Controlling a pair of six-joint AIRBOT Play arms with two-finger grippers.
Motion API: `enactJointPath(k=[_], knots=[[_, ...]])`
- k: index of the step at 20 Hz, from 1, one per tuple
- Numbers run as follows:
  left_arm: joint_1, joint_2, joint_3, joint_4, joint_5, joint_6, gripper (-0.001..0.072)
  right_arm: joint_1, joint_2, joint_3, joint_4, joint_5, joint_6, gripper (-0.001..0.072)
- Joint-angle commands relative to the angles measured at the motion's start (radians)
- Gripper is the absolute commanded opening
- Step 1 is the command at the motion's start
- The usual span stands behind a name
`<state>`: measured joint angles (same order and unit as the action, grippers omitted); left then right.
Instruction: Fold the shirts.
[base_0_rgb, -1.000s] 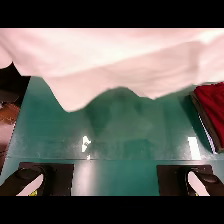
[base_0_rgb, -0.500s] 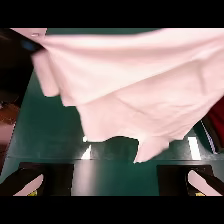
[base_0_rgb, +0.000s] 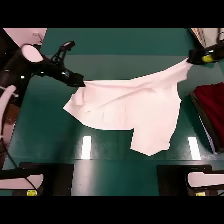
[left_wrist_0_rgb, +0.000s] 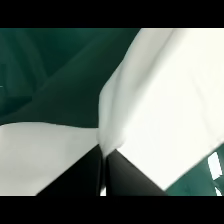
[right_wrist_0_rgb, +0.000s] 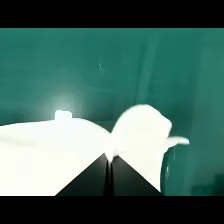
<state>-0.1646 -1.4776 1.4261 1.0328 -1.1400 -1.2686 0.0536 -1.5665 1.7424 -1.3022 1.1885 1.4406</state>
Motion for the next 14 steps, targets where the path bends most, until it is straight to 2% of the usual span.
enactJointPath(k=[1, 2, 3, 4, 7, 10, 12, 14], knots=[[-0.001, -0.113, -0.005, 0.01, 0.225, 0.017, 0.0028, 0.031, -0.098, -0.016, -0.008, -0.129, 0.047, 0.0014], [-0.001, -0.114, -0.005, 0.024, 0.253, 0.011, 0.0174, 0.033, -0.108, -0.016, 0.012, -0.141, 0.047, 0.0046], [-0.001, -0.113, -0.002, 0.033, 0.265, 0.011, 0.0447, 0.032, -0.115, -0.015, 0.033, -0.151, 0.047, 0.03], [-0.001, -0.113, 0.011, 0.046, 0.261, 0.011, 0.0596, 0.026, -0.115, -0.015, 0.041, -0.153, 0.047, 0.0462], [0.031, -0.112, 0.113, 0.146, 0.105, 0.012, 0.0599, -0.005, -0.096, 0.021, 0.093, -0.066, 0.041, 0.0451], [0.144, -0.079, 0.206, 0.165, -0.118, 0.012, 0.0599, -0.047, -0.021, 0.022, 0.145, 0.104, -0.051, 0.0434], [0.236, -0.055, 0.195, 0.161, -0.232, 0.012, 0.0599, -0.069, 0.051, -0.028, 0.159, 0.198, -0.091, 0.0434], [0.323, -0.047, 0.126, 0.139, -0.324, 0.012, 0.0599, -0.075, 0.138, -0.133, 0.156, 0.221, -0.11, 0.0434]])
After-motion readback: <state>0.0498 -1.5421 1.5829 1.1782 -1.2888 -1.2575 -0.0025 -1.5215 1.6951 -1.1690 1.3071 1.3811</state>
